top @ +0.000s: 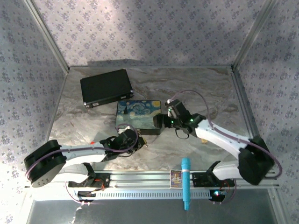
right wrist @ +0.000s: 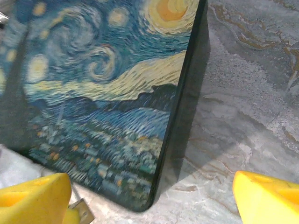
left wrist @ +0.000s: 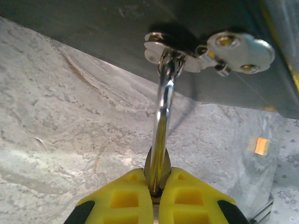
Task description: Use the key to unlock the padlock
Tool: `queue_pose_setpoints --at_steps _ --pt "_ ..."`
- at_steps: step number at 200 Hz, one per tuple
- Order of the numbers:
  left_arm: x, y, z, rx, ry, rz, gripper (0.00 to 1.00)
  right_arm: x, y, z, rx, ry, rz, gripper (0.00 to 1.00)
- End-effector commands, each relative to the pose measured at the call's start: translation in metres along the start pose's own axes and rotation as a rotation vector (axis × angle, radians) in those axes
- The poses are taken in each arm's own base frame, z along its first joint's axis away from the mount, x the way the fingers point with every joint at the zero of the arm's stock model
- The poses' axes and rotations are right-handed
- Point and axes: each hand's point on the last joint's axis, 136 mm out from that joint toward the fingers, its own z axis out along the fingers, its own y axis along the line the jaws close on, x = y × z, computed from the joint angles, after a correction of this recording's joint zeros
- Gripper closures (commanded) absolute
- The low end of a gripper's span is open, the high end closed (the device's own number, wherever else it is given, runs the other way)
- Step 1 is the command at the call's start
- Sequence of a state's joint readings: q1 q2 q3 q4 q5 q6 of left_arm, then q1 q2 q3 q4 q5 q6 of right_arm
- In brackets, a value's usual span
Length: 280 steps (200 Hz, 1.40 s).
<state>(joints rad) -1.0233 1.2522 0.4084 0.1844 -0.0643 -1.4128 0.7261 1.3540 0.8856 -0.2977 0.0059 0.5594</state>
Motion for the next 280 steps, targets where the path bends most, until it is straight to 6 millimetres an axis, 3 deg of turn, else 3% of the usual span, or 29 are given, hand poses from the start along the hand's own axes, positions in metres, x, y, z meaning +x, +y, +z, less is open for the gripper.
queue_pose_setpoints --at_steps 1,28,81,122,171,235,280 --pt "0.001 0.007 0.000 -0.083 0.012 0.081 1.00 0.018 -0.023 0.014 0.178 0.100 0.004 0.11" --pt "0.001 0.023 0.000 -0.186 0.039 0.148 1.00 0.029 -0.042 0.028 0.278 0.143 0.012 0.14" --pt "-0.013 0.066 -0.013 -0.456 0.036 0.295 1.00 0.044 -0.051 0.040 0.295 0.191 0.012 0.19" --pt "-0.026 0.085 -0.018 -0.632 0.010 0.400 0.98 0.051 -0.048 0.049 0.238 0.195 0.039 0.19" --pt "-0.028 0.084 -0.008 -0.713 -0.017 0.473 0.87 0.054 -0.050 0.050 0.237 0.199 0.040 0.19" --pt "-0.028 0.065 0.006 -0.721 -0.036 0.530 0.78 0.061 -0.052 0.056 0.229 0.210 0.044 0.19" --pt "-0.029 0.061 0.009 -0.713 -0.053 0.540 0.76 0.066 -0.053 0.061 0.229 0.225 0.046 0.20"
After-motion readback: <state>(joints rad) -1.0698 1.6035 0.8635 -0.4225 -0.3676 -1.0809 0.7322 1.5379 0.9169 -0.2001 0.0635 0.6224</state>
